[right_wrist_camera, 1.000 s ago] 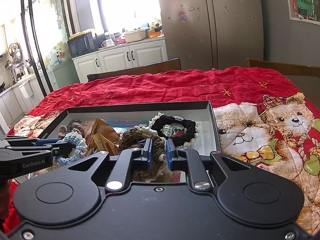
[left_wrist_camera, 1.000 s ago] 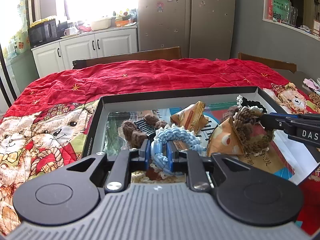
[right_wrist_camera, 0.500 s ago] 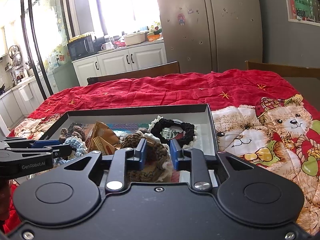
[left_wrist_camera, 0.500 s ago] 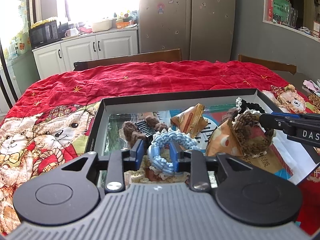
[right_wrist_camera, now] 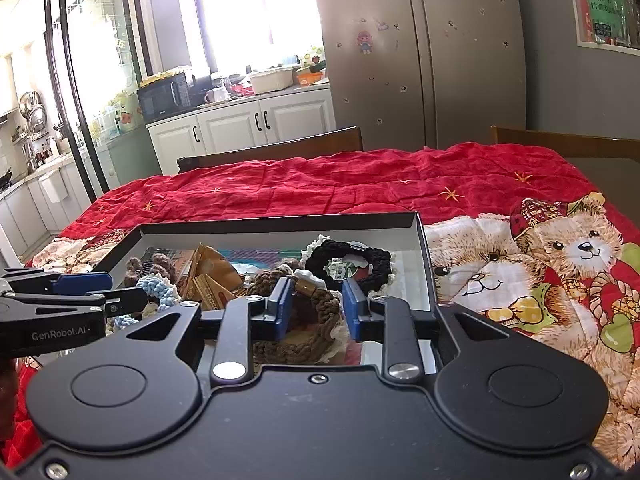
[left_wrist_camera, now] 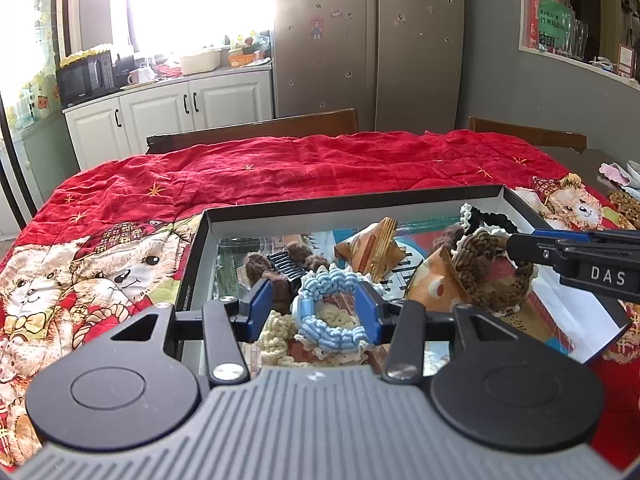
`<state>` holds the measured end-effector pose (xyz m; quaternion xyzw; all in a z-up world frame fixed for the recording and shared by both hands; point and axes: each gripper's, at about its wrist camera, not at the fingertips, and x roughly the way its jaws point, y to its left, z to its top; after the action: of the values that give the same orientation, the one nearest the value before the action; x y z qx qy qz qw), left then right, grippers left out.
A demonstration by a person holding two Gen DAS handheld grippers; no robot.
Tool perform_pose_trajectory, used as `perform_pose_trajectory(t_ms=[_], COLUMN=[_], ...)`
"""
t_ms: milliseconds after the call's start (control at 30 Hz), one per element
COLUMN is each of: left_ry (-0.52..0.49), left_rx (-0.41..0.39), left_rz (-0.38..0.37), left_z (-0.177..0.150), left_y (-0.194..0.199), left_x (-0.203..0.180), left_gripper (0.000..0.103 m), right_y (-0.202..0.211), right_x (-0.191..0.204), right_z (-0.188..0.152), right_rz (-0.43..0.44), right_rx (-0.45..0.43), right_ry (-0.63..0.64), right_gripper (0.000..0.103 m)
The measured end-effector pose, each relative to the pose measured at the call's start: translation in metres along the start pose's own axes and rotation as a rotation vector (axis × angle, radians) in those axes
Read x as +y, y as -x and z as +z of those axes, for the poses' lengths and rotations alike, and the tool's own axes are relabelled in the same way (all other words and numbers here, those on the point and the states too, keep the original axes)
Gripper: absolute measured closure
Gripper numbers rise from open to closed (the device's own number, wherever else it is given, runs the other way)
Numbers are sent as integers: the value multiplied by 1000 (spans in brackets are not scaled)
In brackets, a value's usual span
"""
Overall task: Organize objects
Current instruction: 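Open both tools to release the blue and brown scrunchies in the box, then withdraw both open tools from the box toward the binder clips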
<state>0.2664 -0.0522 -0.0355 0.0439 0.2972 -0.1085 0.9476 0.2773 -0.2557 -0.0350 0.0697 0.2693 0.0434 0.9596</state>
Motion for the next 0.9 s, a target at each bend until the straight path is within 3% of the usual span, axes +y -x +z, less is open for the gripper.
perform_pose_trajectory(t_ms=[900], left_ry=[-21], left_rx=[-59], left_rz=[-2], left_z=[3], left_y=[53], left_x=[4], left_gripper=[33], right_y=[52], right_x=[14], right_z=[6], right_rz=[14], right_rx=[-15], right_ry=[55], right_gripper=[68])
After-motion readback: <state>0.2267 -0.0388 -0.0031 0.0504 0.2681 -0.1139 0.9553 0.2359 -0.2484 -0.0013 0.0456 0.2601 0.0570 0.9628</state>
